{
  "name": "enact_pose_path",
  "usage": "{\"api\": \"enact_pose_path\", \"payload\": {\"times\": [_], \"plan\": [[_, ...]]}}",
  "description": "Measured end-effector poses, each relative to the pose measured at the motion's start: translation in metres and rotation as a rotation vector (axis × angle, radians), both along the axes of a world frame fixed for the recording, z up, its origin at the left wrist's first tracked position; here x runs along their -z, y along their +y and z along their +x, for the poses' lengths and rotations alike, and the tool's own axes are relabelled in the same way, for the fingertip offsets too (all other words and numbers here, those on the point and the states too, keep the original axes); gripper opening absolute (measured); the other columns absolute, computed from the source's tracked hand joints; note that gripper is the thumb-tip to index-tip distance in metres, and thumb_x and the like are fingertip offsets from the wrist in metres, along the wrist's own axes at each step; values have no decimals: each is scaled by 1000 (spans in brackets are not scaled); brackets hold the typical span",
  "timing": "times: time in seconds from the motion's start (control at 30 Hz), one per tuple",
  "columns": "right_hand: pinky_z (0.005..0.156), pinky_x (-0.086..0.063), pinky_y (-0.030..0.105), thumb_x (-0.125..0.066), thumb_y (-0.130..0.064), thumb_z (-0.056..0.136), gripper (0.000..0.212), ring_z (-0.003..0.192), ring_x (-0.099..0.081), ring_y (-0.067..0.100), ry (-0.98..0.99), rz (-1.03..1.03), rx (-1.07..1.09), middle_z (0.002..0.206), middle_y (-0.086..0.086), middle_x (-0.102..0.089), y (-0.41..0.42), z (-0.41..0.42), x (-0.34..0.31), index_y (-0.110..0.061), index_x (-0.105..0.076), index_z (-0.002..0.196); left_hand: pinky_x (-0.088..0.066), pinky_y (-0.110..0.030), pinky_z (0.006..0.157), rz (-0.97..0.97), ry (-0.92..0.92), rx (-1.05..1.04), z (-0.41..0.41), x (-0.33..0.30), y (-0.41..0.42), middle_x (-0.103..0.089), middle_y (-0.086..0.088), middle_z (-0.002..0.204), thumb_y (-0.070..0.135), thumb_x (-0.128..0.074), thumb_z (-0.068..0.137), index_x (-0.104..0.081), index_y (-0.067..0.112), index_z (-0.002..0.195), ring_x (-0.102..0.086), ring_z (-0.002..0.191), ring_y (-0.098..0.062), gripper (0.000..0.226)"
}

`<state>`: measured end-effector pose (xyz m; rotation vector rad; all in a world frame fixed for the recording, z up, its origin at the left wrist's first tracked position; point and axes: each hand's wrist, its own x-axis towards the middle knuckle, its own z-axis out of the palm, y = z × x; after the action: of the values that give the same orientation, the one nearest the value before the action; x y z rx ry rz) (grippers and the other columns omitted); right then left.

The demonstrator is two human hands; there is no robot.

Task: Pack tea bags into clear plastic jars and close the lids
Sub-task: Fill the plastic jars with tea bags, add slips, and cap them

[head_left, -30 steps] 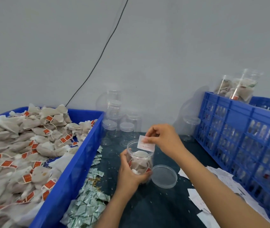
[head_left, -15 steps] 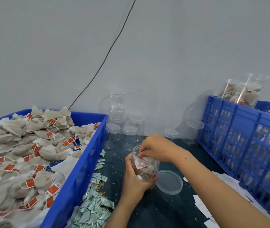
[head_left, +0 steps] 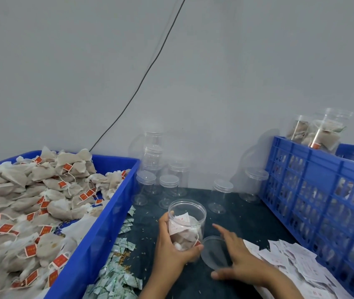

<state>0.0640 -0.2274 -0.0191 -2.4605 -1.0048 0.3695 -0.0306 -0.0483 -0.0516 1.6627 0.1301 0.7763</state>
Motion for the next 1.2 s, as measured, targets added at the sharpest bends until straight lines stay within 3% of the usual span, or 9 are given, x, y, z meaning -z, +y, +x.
{"api": "enact_pose_path", "payload": {"times": [0.1,0.2,0.37,0.53,0.6,0.7,0.87,1.07,1.2], "plan": [[111,-24,26,-75,-47,73,109,132,-25,14,-68,26,36,136,-3,-26,1,-2,4,-36,2,149,-45,-7,80,18,0,-10,0,0,-1,-56,12,124,17,-93,56,-37,42,126,-58,111,-4,93],[104,-29,22,-76,-43,70,108,124,-31,10,-83,150,55,126,-8,-31,0,-3,6,-41,-1,147,-50,-15,86,47,-18,-18,0,-1,-3,-55,14,126,20,-93,53,-38,41,130,-58,112,-3,97],[106,-39,28,-77,-40,63,105,124,-38,-1,-75,472,40,129,-14,-32,-4,-8,-1,-55,-6,139,-48,-14,89,106,-38,-41,-2,-4,-6,-53,19,128,36,-92,45,-37,54,127,-55,115,2,100],[100,-38,10,-86,-38,61,109,121,-46,-8,30,717,31,129,-19,-40,-2,-17,-14,-57,-12,139,-51,-32,97,179,-21,-74,-5,-8,-10,-51,18,129,42,-92,46,-32,63,126,-53,118,-3,101],[104,-40,16,-81,-34,65,96,120,-50,-4,91,841,12,131,-11,-44,2,-23,-18,-53,-21,138,-51,-36,95,223,-5,-85,-6,-8,-11,-51,21,126,39,-91,48,-32,62,126,-52,118,-5,100],[94,-47,18,-68,-46,72,73,118,-52,3,139,956,-22,132,-3,-47,10,-35,-24,-45,-32,135,-48,-30,95,313,4,-103,-7,-10,-12,-47,32,124,43,-85,50,-29,61,129,-47,119,-3,99],[93,-47,25,-55,-58,78,64,124,-45,2,-10,963,2,132,-13,-42,17,-46,-27,-46,-36,138,-37,-7,85,419,15,-129,-10,-14,-12,-39,41,123,53,-79,53,-17,68,125,-39,117,9,96],[102,-35,15,-50,-63,84,58,127,-40,4,-292,763,-11,127,-18,-34,21,-46,-32,-51,-37,139,-43,-23,96,564,57,-133,-12,-15,-20,-29,33,121,59,-77,60,-8,61,121,-39,114,8,92],[97,-37,13,-62,-57,81,58,121,-39,-6,-318,658,19,124,-24,-32,21,-42,-34,-58,-35,133,-43,-23,93,488,94,-89,-11,-14,-18,-35,28,120,57,-81,52,-22,54,117,-43,112,7,88]]}}
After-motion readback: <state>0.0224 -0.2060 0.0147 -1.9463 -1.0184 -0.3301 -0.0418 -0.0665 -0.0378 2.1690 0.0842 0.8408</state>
